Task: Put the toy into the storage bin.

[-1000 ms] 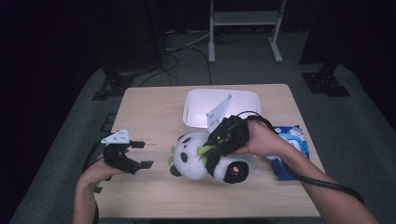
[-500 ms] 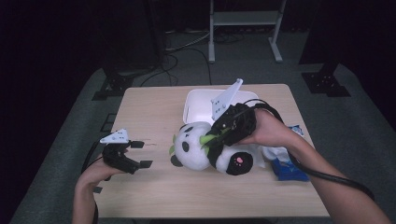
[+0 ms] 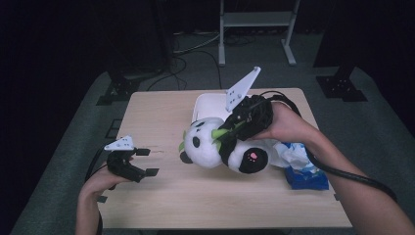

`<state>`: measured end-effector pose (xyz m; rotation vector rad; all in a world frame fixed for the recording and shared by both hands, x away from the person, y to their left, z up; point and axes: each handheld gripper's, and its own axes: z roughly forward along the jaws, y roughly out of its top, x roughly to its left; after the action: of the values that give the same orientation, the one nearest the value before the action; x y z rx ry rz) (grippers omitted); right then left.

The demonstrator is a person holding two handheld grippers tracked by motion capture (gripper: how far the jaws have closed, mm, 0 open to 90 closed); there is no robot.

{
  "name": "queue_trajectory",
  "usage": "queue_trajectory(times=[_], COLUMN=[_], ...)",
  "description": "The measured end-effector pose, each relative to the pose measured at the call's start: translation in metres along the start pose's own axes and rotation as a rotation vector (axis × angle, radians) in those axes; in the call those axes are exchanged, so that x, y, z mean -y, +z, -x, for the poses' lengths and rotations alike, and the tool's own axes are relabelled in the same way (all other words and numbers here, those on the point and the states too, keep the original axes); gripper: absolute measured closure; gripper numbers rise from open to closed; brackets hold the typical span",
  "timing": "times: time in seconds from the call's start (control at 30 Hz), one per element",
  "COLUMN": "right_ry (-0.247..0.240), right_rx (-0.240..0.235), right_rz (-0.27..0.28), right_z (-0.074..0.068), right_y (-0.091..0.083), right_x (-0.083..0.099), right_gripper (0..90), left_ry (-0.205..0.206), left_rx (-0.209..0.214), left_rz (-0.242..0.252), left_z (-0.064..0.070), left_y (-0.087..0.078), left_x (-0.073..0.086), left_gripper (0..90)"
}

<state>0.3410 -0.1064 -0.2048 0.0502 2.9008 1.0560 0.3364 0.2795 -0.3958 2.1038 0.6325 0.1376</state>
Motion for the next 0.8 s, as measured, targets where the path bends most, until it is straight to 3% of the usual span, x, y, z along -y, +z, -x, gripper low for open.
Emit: queue_trajectory(times=[0.37,0.8], right_ry=[0.007,0.019], right_rx=[0.046,0.060], right_rz=[-0.022,-0.016], right_z=[0.016,0.035], right_y=[-0.019,-0.028], right_x=[-0.007,-0.012], right_gripper=[70.6,70.6], left_ry=[-0.004,-0.014], left_rx=[0.001,0.000], left_rz=[0.002,0.010], left_z=[-0.002,-0.005], left_y=[0.000,-0.003], left_x=[0.001,0.004], left_gripper=[8.7,8.6])
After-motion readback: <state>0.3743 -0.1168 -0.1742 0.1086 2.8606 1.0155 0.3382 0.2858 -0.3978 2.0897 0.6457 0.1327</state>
